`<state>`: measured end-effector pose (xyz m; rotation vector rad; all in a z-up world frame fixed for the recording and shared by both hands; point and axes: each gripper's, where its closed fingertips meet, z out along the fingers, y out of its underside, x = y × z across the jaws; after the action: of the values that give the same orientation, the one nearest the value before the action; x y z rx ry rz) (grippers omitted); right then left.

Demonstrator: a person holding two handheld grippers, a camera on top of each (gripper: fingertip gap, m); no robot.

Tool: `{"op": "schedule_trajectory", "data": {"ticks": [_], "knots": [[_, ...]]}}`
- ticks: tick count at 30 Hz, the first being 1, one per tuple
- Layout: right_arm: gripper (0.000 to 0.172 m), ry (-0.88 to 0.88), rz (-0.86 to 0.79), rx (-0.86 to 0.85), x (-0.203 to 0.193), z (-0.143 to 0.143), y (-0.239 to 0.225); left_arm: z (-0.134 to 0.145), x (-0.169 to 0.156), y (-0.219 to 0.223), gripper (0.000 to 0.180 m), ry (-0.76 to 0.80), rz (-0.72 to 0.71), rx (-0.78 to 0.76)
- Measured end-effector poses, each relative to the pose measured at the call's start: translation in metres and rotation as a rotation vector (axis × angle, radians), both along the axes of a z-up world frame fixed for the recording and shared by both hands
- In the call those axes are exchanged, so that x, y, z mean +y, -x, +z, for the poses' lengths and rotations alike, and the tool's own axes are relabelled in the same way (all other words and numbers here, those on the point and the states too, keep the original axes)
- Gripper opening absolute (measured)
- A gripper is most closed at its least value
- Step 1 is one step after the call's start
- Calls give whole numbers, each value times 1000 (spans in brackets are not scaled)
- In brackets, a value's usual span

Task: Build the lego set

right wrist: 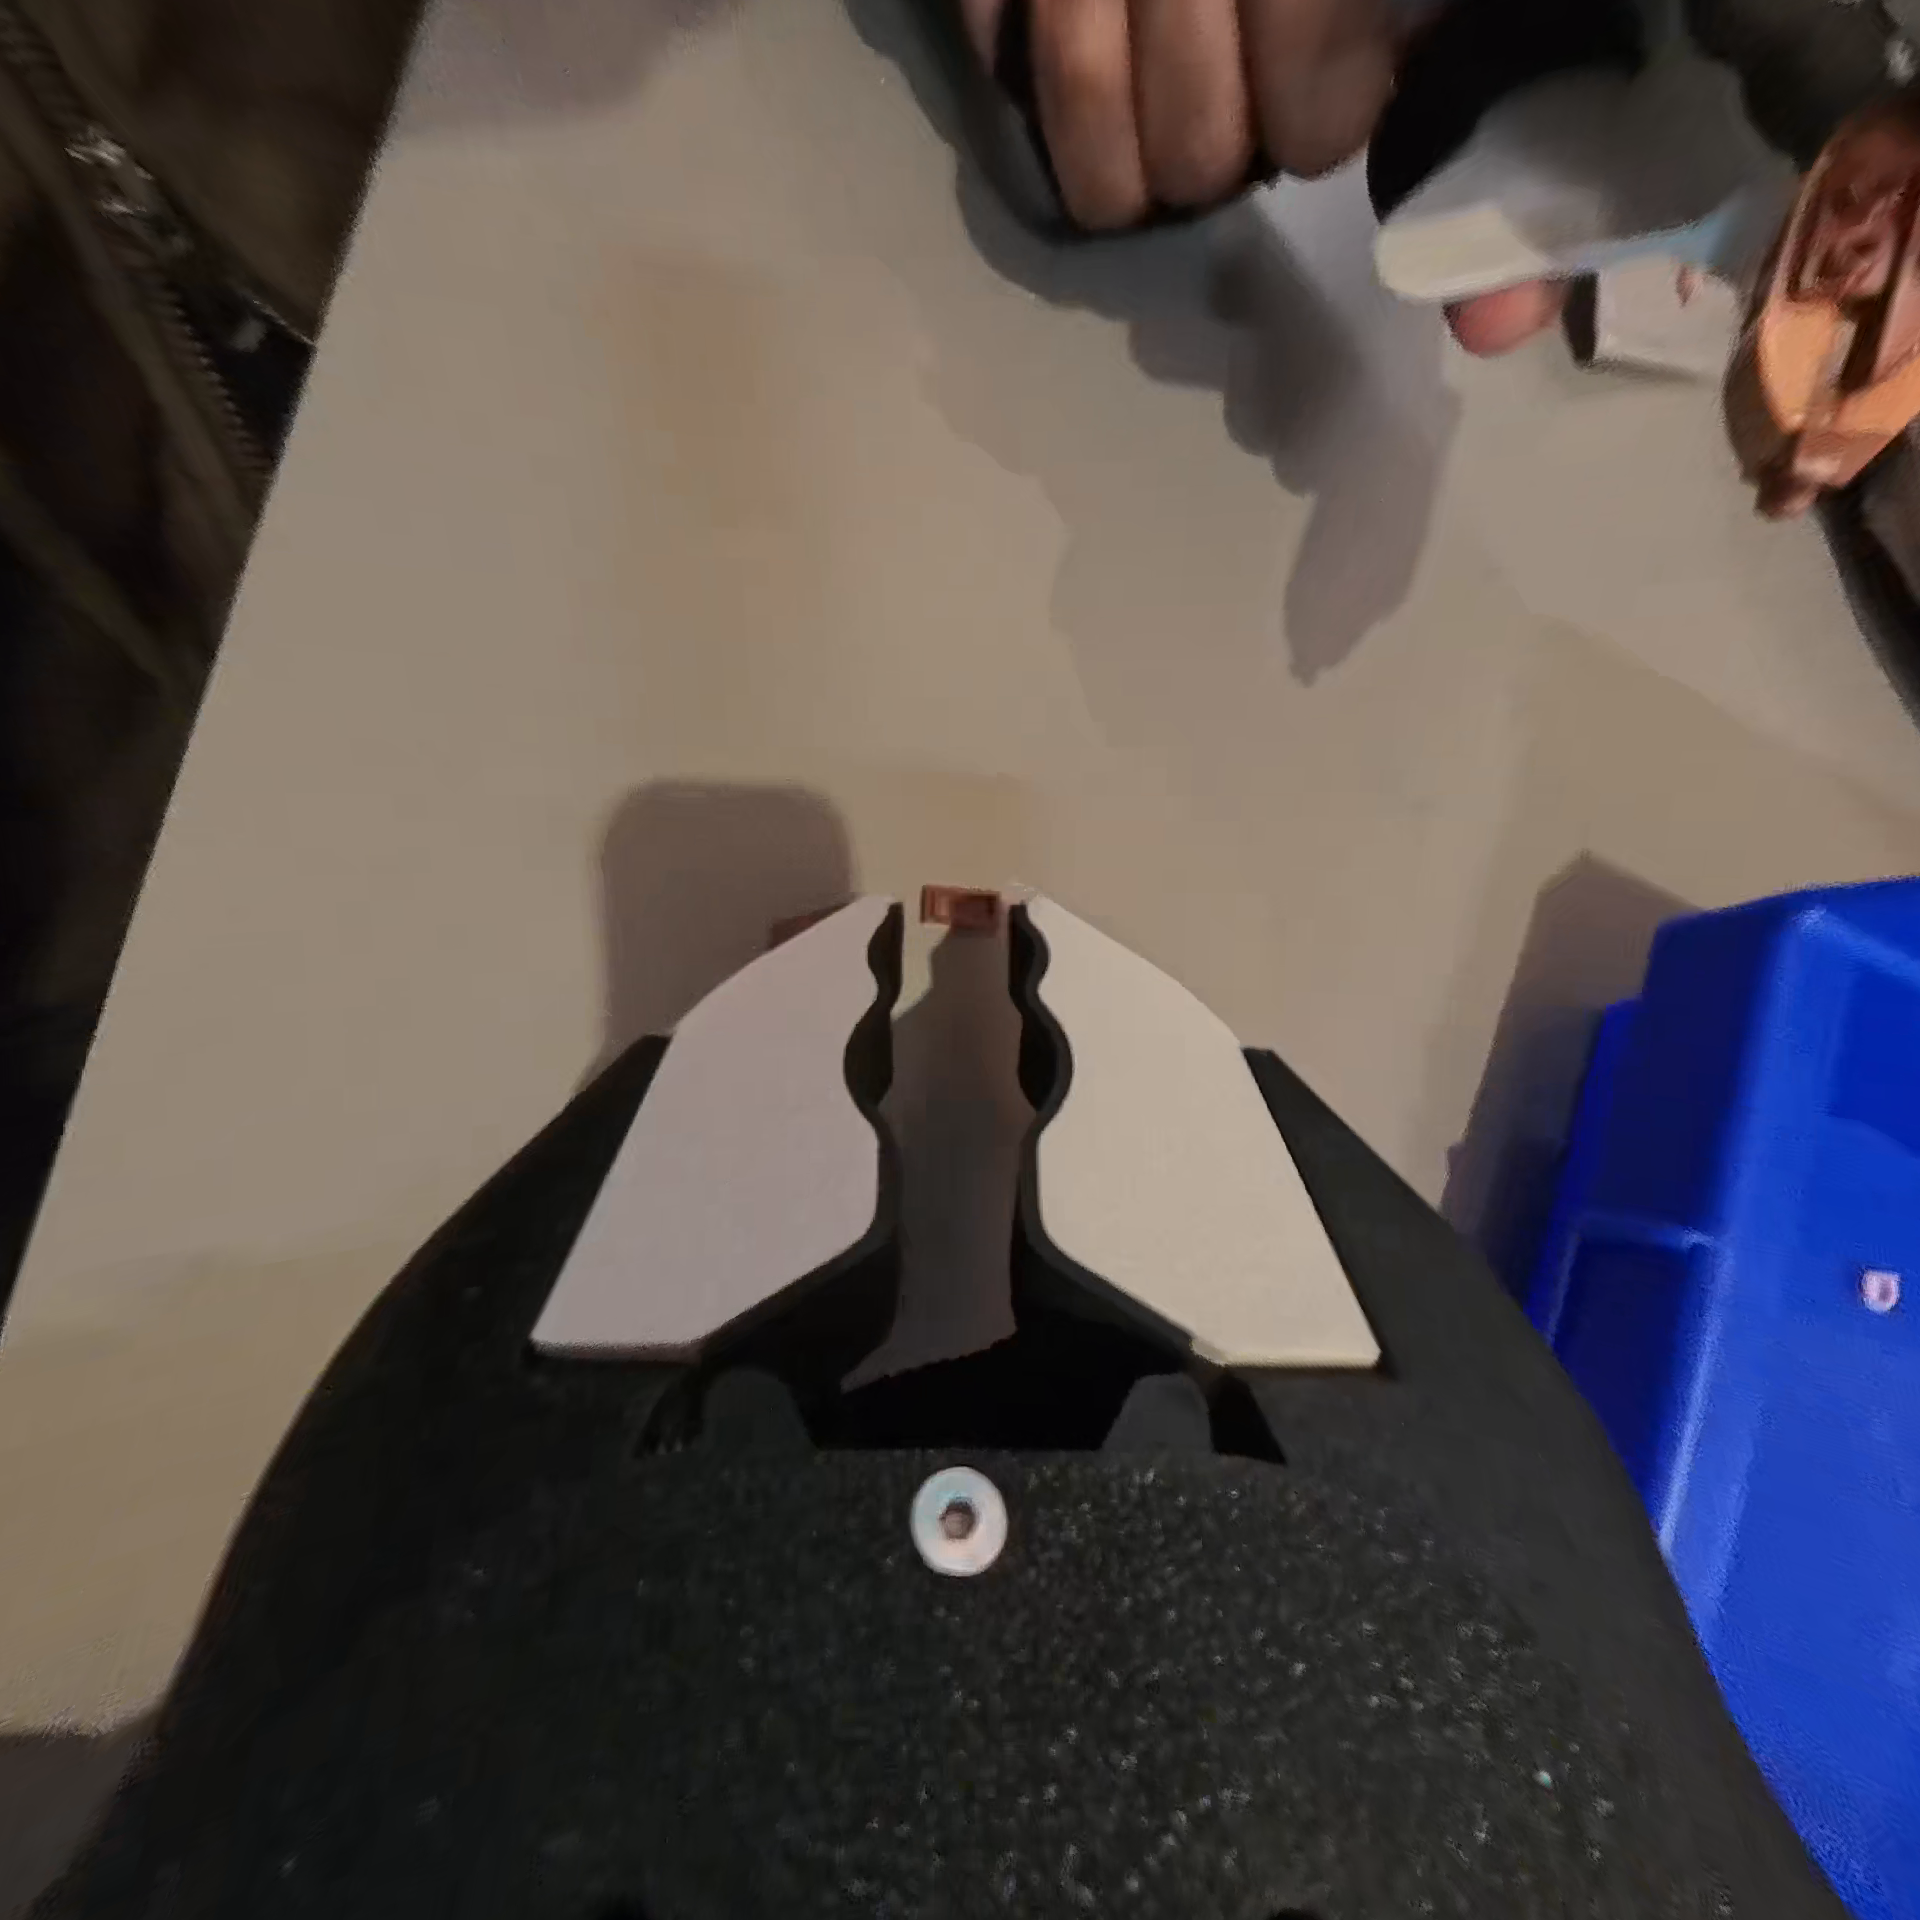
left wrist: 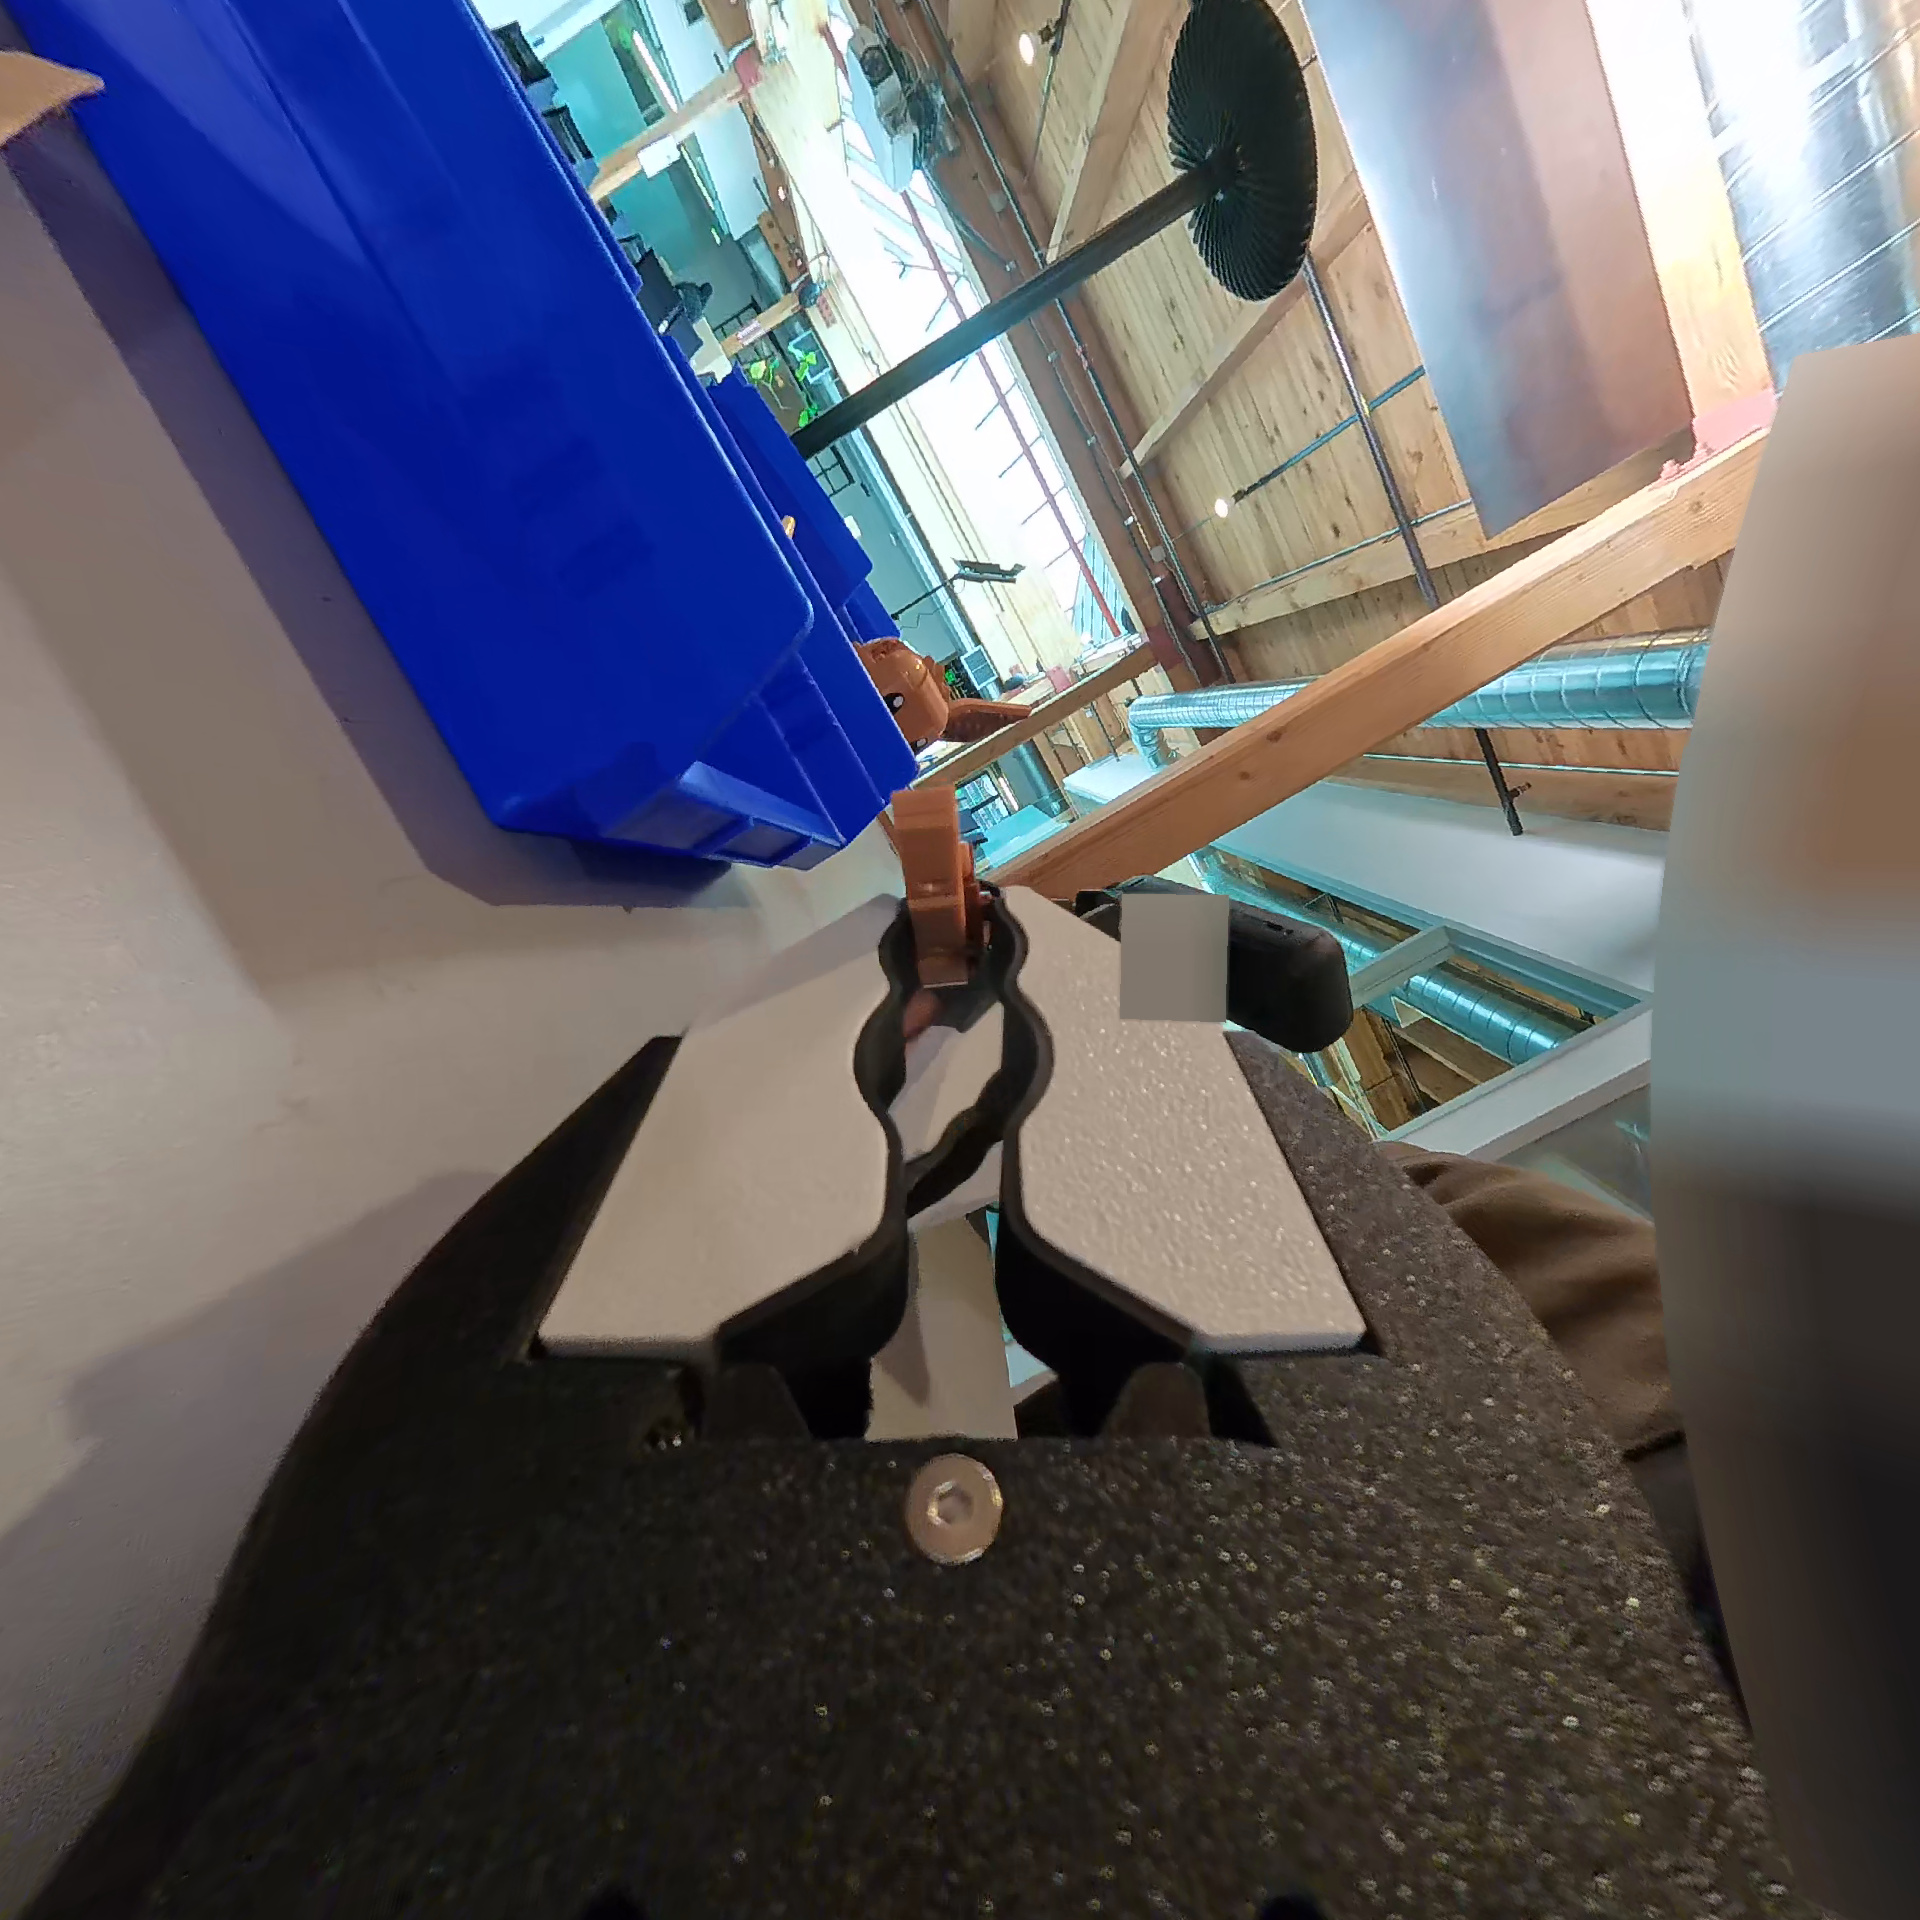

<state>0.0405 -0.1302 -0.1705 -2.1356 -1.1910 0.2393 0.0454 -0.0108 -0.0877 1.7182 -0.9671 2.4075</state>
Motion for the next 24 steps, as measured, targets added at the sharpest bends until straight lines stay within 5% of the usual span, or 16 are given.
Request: {"op": "schedule_trajectory", "data": {"ticks": [8, 13, 24], "knots": [[28, 79, -132, -10, 14, -14, -5, -2, -11, 1, 13, 8, -39, 19], [13, 171, -132, 32, 12, -18, 0, -13, -14, 0, 13, -10, -57, 100], [4, 65, -172, 131, 24, -7, 3, -60, -49, 11, 13, -355, -257, 335]]}}
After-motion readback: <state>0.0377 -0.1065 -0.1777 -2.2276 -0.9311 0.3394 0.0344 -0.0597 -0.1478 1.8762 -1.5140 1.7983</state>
